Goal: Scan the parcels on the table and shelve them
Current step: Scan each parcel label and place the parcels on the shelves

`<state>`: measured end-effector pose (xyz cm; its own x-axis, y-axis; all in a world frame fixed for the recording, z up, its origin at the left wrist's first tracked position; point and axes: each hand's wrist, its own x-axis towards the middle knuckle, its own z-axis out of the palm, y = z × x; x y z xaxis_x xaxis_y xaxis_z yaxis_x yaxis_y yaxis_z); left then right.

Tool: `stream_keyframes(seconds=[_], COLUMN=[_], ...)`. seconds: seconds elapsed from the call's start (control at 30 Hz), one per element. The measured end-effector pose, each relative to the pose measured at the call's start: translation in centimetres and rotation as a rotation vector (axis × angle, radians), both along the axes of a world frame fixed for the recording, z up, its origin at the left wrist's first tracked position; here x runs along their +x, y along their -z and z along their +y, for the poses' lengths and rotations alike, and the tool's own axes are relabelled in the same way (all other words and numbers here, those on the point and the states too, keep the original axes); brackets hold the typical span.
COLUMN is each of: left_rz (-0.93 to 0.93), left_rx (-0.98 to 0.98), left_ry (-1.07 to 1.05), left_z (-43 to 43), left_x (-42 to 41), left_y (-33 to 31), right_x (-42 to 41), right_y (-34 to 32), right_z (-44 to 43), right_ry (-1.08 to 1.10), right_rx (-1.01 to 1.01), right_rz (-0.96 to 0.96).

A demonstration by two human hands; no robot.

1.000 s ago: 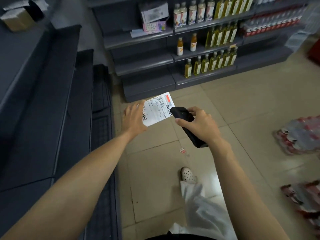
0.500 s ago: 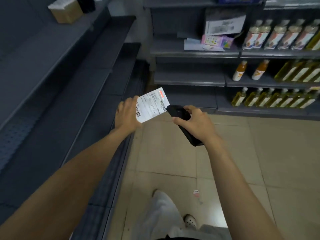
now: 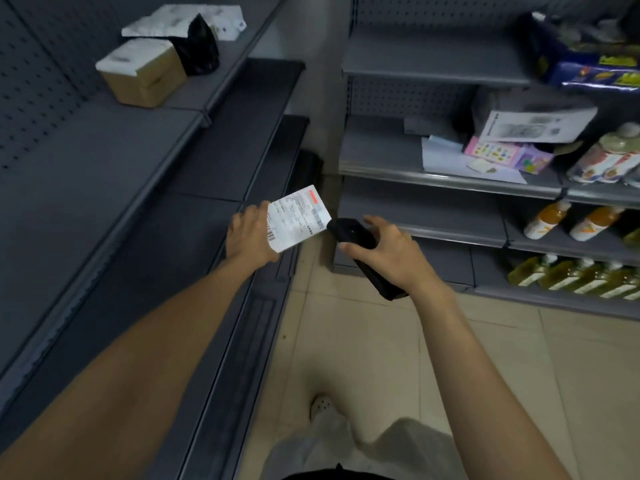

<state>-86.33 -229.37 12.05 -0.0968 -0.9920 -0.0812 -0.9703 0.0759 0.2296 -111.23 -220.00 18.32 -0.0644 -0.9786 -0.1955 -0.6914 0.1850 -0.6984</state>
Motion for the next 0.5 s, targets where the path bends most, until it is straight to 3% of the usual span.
stream_keyframes(seconds=[0.23, 0.5], left_rz=[0.059, 0.092], left_rx=[0.058, 0.116], left_ry=[-0.145, -0.475], left_z=[-8.7, -17.9], left_x=[0.9, 2.0], left_y=[3.0, 5.5], right_x=[1.6, 1.8], right_y=[2.9, 4.6], right_z=[-12.1, -29.0], right_ry=[-0.115, -0.386], right_rx=[0.121, 0.133], right_rz=[0.034, 0.062])
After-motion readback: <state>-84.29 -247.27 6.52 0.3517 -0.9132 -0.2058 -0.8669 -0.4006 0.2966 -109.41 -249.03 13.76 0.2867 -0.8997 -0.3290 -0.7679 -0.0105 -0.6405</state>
